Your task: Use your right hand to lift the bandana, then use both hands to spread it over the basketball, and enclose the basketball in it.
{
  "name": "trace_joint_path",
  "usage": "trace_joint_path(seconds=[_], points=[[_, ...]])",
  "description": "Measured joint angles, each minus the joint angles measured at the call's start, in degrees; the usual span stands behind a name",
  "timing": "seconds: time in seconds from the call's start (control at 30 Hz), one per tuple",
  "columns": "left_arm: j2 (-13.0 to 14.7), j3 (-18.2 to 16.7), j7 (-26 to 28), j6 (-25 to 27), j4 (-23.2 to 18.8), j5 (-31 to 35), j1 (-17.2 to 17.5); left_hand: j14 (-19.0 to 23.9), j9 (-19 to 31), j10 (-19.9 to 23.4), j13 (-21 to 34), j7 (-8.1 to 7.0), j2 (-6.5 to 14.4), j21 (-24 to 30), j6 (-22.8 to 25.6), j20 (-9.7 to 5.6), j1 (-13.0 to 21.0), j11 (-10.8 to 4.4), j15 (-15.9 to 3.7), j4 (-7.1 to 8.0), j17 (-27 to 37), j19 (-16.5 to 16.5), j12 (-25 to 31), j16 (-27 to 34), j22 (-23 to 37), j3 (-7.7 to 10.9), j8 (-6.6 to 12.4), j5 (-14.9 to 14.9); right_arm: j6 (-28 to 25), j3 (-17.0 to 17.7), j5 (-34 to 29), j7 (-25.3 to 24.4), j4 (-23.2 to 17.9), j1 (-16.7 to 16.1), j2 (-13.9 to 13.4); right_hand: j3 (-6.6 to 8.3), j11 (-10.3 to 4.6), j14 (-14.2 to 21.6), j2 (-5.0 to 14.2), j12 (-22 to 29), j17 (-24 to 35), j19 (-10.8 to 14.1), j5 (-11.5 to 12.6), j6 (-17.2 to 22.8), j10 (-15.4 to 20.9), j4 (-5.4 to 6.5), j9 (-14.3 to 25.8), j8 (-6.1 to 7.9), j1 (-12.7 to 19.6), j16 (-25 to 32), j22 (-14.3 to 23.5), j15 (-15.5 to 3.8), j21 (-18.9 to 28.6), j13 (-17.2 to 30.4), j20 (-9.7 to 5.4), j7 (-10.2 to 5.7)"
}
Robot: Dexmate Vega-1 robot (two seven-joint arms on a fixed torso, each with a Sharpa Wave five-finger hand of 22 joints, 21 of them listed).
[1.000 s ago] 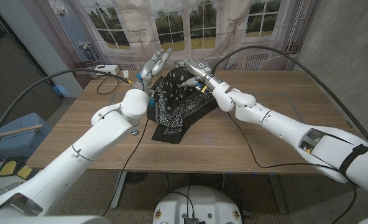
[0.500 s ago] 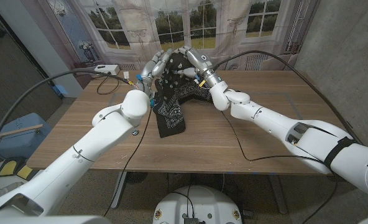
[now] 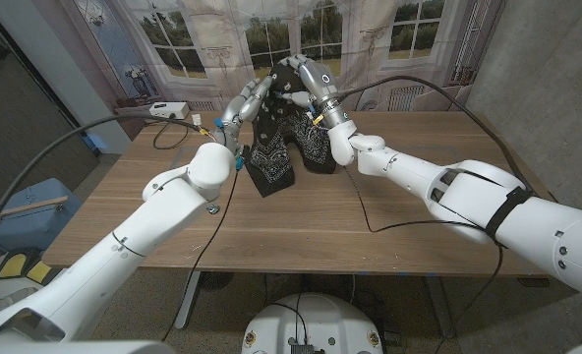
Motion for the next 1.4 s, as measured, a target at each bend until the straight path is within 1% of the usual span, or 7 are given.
trace_joint_path(seconds=[0.27,0.57,0.6,0.63,0.93,1.13,1.4], points=[[1.17,-2.74,-1.43,-5.31,-2.6,-1.87,3.66,0.01,0.0,0.0,-0.09,1.1,-0.03,0.44,0.17,0.16,-0.02,0.0,0.01,-0.14,0.0,0.78,0.0,0.0,0.0,-0.14,-0.03,0.0,-1.69,2.23,-1.19,-2.6,6.98,2.22,2.89,0.01,0.0,0.0,-0.08,0.0,0.65,-0.3,-0.01,0.0,0.0,0.01,0.03,0.0,0.07,-0.21,-0.28,0.0,0.8,0.0,0.3,0.0],[1.71,-5.25,-2.1,-10.35,-3.85,-3.58,7.51,-0.22,0.0,-0.22,-0.08,2.14,-0.46,0.44,0.36,0.16,-0.46,0.21,0.23,-0.14,0.0,0.78,0.0,0.0,0.0,-0.46,-0.03,0.0,-3.87,12.44,-10.51,-3.61,5.44,0.12,4.36,0.01,0.0,0.0,-0.08,0.01,1.31,-0.53,-0.04,0.0,0.0,0.01,0.04,0.0,0.08,-0.43,-0.31,0.0,1.24,0.0,0.52,0.0],[1.75,-5.51,-2.2,-10.99,-3.86,-3.73,7.88,-0.22,0.0,-0.22,-0.08,2.14,-0.46,0.44,0.36,0.16,-0.46,0.21,0.23,-0.14,0.0,0.78,0.0,0.0,0.0,-0.46,-0.03,0.0,-4.17,15.87,-13.36,-3.73,4.01,-1.15,5.05,0.01,0.0,0.0,-0.08,0.02,1.41,-0.53,-0.06,0.0,0.0,0.01,0.04,0.0,0.08,-0.43,-0.32,0.0,1.36,0.0,0.52,0.0],[1.78,-5.69,-2.22,-11.06,-3.86,-3.75,8.18,-0.22,0.0,-0.3,-0.08,2.14,-0.47,0.44,0.36,0.16,-0.46,0.29,0.23,-0.14,0.0,0.77,0.0,0.0,0.0,-0.46,-0.03,0.0,-4.34,15.87,-15.13,-3.77,4.01,-1.15,5.05,0.01,0.0,0.0,-0.08,0.02,1.48,-0.53,-0.11,0.0,0.0,0.01,0.04,0.0,0.08,-0.43,-0.32,0.0,1.57,0.0,0.53,0.0],[1.87,-6.48,-2.92,-13.68,-3.6,-4.05,9.16,-0.73,0.0,-0.53,-0.08,2.13,-0.39,0.41,0.36,0.16,-1.0,0.52,0.33,0.1,-0.01,0.77,0.0,-0.34,-0.01,-0.7,-0.03,0.0,-3.66,33.0,-31.09,-4.01,-4.13,-8.62,8.23,0.18,0.0,0.0,-0.15,0.03,2.31,-0.58,-0.23,0.0,0.0,-0.09,0.04,0.0,0.15,-0.61,-0.54,0.0,2.57,0.0,0.58,0.0],[2.0,-6.61,-3.41,-14.44,-3.37,-4.06,9.19,-0.73,0.0,-0.53,-0.08,2.13,-0.39,0.06,0.36,0.16,-0.99,0.52,0.33,0.1,-0.01,0.77,0.0,-0.34,-0.01,-0.7,-0.03,0.29,-1.08,39.65,-37.77,-4.04,-10.08,-13.9,9.29,0.25,0.0,0.0,-0.25,0.03,2.83,-0.58,-0.25,0.0,0.0,-0.02,-0.1,0.01,0.25,-0.66,-0.82,0.0,3.32,0.0,0.58,0.0],[2.13,-6.68,-4.19,-15.24,-3.06,-4.03,8.96,-0.73,0.0,-0.52,-0.07,2.13,-0.39,0.06,0.36,0.16,-0.99,0.52,0.33,0.1,-0.01,0.77,0.0,-0.33,-0.01,-0.69,-0.03,0.29,3.36,44.0,-41.35,-4.1,-17.3,-20.65,9.18,0.27,0.0,0.0,-0.68,0.85,3.45,-0.62,-0.01,0.01,0.0,0.0,-0.27,0.77,0.68,-0.87,-1.14,0.0,3.92,0.0,0.62,0.0]])
